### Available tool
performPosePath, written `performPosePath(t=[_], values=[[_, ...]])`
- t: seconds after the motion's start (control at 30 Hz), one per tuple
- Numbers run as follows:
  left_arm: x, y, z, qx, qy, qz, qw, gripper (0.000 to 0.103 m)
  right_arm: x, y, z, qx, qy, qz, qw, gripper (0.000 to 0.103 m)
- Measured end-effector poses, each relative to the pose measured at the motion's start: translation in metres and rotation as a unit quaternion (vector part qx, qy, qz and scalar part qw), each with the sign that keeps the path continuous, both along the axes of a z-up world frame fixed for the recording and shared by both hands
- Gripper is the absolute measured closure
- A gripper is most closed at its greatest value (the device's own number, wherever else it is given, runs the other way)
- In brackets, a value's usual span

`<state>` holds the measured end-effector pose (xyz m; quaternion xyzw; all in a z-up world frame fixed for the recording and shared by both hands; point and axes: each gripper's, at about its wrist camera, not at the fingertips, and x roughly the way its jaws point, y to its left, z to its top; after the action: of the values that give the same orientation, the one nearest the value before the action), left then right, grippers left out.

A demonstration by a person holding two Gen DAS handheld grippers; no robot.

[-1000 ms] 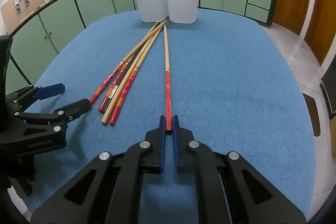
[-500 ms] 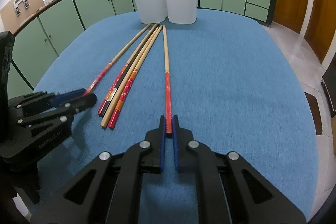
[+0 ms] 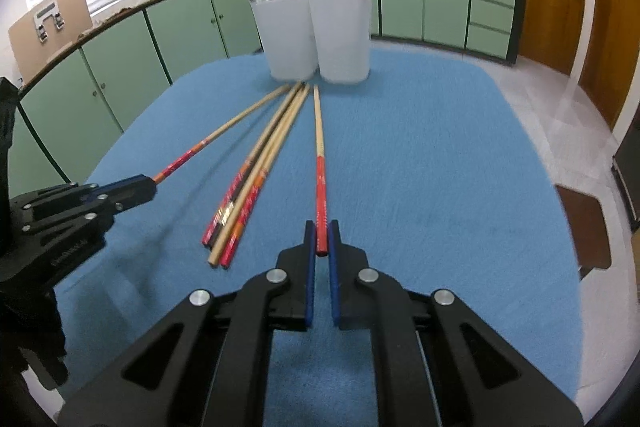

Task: Organize utensils
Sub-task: 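Lift both chopsticks and lower them toward the white holder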

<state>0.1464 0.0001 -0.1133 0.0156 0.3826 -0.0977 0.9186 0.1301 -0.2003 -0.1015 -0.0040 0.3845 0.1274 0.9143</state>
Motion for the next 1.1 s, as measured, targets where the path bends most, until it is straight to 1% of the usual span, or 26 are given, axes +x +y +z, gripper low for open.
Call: performPosePath(t=[0.17, 0.3, 0.5, 0.6, 0.67, 0.8, 0.9, 1.0, 1.07, 1.1], values=[[-0.005, 0.007, 0.039, -0.007, -0.049, 0.001, 0.9988, 0.098, -0.001, -0.004, 0.033, 0.014, -0.03, 0.002, 0.999, 0.098], [-0.004, 0.012, 0.072, -0.021, -0.089, -0.003, 0.9958, 0.098, 0.003, -0.013, 0.07, 0.039, -0.053, 0.008, 0.998, 0.098], [0.009, 0.016, 0.107, -0.044, -0.119, -0.021, 0.9917, 0.098, 0.016, -0.023, 0.121, 0.067, -0.08, 0.024, 0.994, 0.098], [0.019, 0.014, 0.119, -0.055, -0.127, -0.033, 0.9898, 0.098, 0.031, -0.028, 0.144, 0.084, -0.08, 0.036, 0.993, 0.098], [0.024, 0.013, 0.124, -0.053, -0.132, -0.037, 0.9891, 0.098, 0.041, -0.028, 0.154, 0.087, -0.079, 0.041, 0.992, 0.098], [0.04, 0.008, 0.138, -0.048, -0.143, -0.047, 0.9874, 0.098, 0.064, -0.03, 0.172, 0.073, -0.078, 0.045, 0.993, 0.098], [0.051, 0.006, 0.148, -0.047, -0.151, -0.053, 0.986, 0.098, 0.08, -0.033, 0.187, 0.073, -0.085, 0.047, 0.993, 0.098], [0.062, 0.004, 0.164, -0.047, -0.165, -0.059, 0.9833, 0.098, 0.094, -0.033, 0.209, 0.074, -0.105, 0.051, 0.99, 0.098], [0.071, 0.003, 0.178, -0.049, -0.181, -0.06, 0.9804, 0.098, 0.104, -0.03, 0.227, 0.069, -0.127, 0.051, 0.988, 0.098], [0.078, 0.001, 0.19, -0.049, -0.196, -0.059, 0.9775, 0.098, 0.108, -0.03, 0.234, 0.07, -0.134, 0.052, 0.987, 0.098]])
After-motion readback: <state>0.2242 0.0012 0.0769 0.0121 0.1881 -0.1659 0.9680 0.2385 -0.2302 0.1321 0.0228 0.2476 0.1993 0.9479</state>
